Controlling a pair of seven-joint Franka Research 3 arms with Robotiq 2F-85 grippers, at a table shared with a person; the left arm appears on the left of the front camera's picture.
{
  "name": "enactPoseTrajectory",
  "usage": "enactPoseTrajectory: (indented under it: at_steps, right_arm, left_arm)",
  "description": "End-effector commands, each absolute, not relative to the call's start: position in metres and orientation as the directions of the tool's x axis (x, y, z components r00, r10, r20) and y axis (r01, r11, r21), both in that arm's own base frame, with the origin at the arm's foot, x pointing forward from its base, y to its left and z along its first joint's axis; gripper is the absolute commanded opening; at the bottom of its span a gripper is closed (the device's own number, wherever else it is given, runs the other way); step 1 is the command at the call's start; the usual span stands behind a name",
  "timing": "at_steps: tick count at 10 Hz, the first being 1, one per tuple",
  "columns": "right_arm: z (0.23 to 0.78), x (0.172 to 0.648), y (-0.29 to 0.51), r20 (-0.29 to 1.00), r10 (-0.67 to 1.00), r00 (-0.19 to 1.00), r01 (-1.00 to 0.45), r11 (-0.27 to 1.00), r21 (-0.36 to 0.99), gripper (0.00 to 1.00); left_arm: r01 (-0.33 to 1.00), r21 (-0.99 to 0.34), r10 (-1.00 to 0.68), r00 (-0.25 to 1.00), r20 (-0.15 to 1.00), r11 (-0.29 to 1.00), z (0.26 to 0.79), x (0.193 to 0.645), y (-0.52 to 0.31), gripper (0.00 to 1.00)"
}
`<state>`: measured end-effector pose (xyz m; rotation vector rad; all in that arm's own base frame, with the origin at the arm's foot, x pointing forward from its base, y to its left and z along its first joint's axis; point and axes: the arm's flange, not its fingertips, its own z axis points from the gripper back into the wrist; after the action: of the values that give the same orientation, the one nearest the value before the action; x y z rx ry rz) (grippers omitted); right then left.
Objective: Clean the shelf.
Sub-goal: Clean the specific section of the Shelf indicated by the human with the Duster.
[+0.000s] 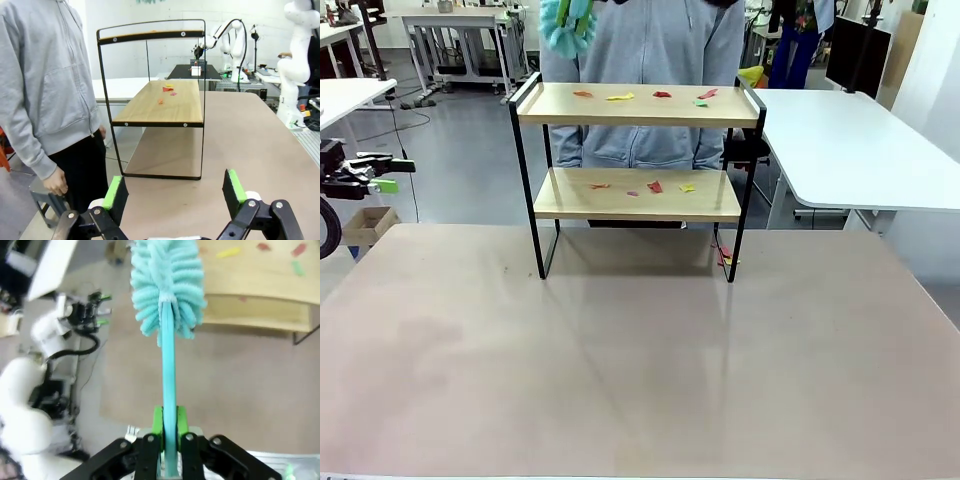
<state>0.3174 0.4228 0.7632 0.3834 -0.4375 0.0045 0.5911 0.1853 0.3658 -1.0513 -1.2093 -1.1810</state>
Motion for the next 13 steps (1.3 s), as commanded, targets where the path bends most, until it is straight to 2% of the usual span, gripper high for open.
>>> enactPoseTrajectory:
  at_steps: [1,3,6,13]
  right_arm:
    - [0.777,0.340,0.471,0.410,-0.111,0.906,-0.032,0.945,0.327,0.13]
    - [0.756,0.354,0.493,0.465,-0.097,0.880,-0.027,0.967,0.253,0.13]
    - [0.732,0.370,0.509,0.480,-0.089,0.873,-0.030,0.971,0.236,0.13]
    - [0.686,0.390,0.525,0.374,-0.037,0.927,-0.028,0.986,0.167,0.13]
  left_arm:
    - [0.993,0.030,-0.090,-0.020,0.996,0.110,0.368,0.591,0.185,1.00]
    - [0.993,0.030,-0.090,-0.020,0.996,0.110,0.368,0.591,0.185,1.00]
    - [0.993,0.030,-0.090,-0.020,0.996,0.110,0.368,0.591,0.185,1.00]
    - [0.993,0.030,-0.090,-0.020,0.996,0.110,0.368,0.591,0.185,1.00]
